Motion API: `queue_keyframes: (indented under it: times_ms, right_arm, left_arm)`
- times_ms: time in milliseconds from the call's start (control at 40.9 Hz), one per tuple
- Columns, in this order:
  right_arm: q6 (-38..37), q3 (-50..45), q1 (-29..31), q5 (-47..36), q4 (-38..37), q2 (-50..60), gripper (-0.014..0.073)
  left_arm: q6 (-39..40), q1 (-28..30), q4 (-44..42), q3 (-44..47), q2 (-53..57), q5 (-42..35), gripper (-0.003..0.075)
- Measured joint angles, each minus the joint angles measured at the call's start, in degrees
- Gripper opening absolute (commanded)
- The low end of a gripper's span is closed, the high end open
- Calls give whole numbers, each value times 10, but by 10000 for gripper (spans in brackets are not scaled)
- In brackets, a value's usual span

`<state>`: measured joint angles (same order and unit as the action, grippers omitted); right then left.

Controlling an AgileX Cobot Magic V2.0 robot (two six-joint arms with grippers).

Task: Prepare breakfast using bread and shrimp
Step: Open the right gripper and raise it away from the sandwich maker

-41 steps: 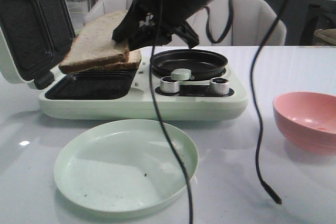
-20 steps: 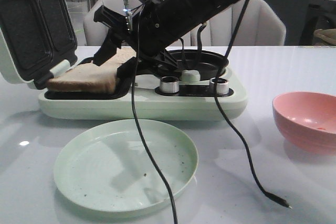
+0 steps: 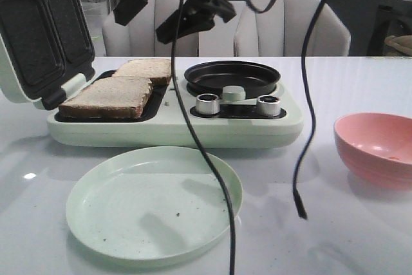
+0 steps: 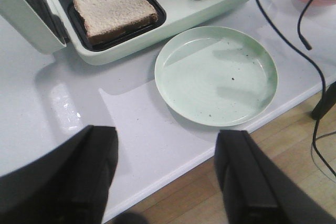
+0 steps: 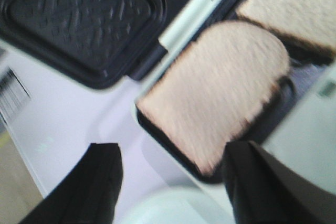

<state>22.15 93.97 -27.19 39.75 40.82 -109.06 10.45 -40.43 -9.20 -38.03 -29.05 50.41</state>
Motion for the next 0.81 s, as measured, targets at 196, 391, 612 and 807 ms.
queue_keyframes:
  times_ms: [196, 391, 612, 807]
  right_arm:
    - [-137, -39, -5, 66, -240, 100, 521]
    - [-158, -169, -8, 62, -302, 234, 521]
    - [-160, -340, -8, 34, -306, 394, 521]
    - [-171, -470, -8, 27, -307, 530, 521]
  left_arm:
    - [0, 0, 0, 0, 0, 0, 454]
    - [0, 0, 0, 0, 0, 1, 454]
    - [0, 0, 0, 0, 0, 1, 454]
    - [0, 0, 0, 0, 0, 1, 454]
